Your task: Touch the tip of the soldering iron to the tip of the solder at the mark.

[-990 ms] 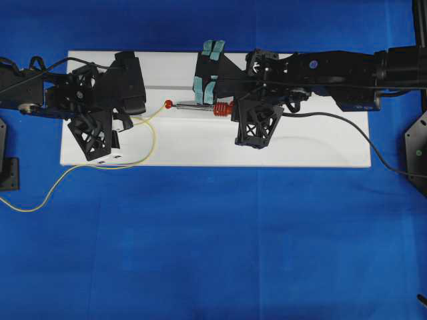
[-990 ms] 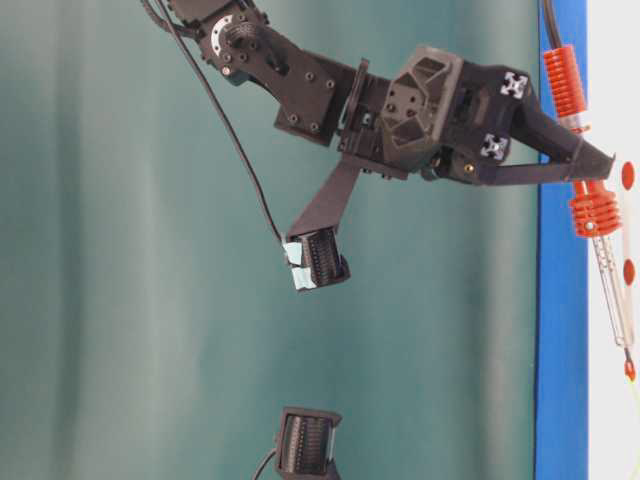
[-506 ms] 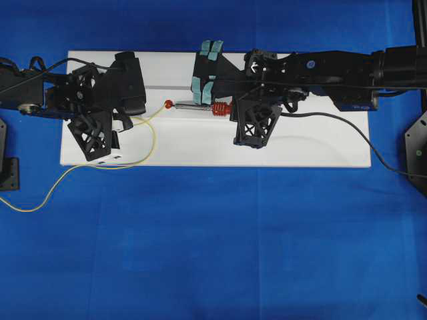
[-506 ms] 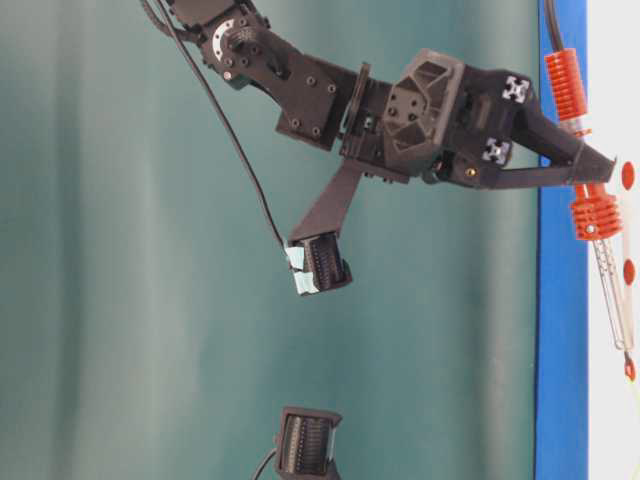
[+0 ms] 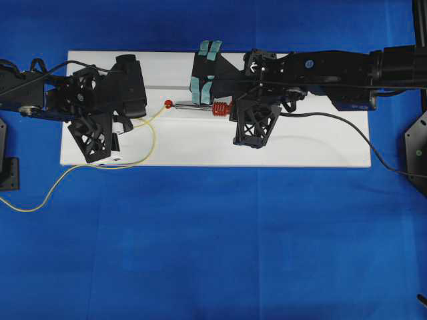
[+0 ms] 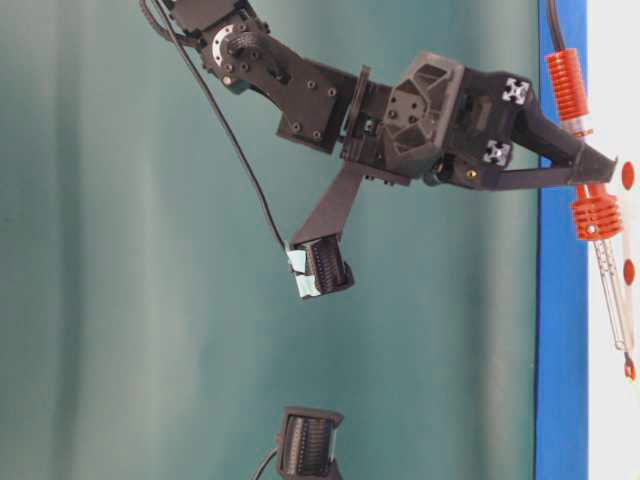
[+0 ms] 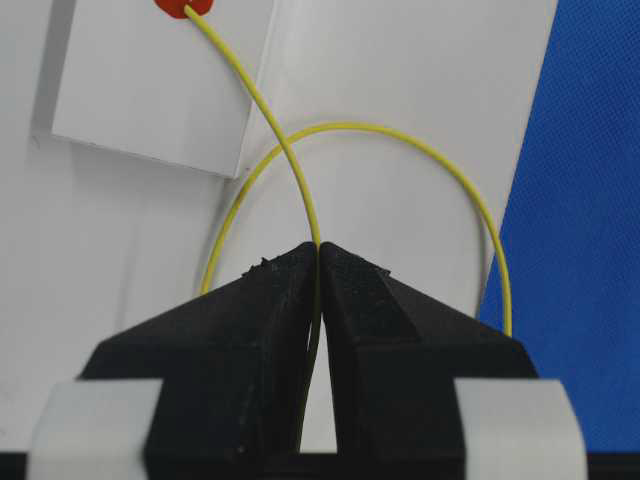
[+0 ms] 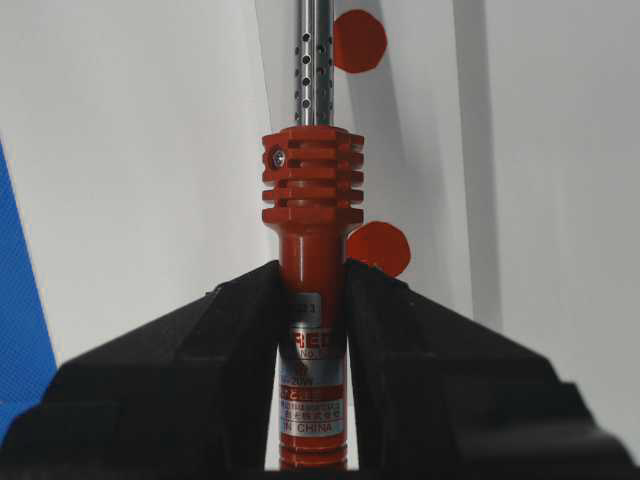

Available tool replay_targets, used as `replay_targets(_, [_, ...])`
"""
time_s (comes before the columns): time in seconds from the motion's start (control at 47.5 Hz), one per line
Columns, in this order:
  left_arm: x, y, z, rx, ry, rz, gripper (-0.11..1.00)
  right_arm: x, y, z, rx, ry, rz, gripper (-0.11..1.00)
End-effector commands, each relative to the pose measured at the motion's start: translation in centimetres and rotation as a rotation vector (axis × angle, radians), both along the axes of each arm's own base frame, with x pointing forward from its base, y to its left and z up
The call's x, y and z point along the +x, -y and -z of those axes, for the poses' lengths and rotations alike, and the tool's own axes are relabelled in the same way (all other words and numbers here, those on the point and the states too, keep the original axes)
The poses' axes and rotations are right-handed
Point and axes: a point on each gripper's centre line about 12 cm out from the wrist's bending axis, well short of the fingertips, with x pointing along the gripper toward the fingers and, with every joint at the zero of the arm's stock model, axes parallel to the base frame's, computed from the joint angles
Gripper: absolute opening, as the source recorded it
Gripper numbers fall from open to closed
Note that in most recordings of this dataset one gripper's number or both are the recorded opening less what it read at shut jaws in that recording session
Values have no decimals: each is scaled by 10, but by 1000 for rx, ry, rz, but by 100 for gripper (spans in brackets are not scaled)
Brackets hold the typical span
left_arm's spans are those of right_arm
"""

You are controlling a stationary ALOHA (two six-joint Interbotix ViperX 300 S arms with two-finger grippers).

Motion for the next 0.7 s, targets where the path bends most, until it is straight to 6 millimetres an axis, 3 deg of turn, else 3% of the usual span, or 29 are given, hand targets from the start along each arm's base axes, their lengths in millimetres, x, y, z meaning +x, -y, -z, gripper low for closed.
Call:
replay_targets(0.0, [8, 1, -9, 6, 29, 10, 2, 6, 2, -13, -9, 40, 0, 6])
replay_targets(0.674, [9, 1, -10, 5, 18, 9, 2, 6, 2, -14, -10, 42, 0, 6])
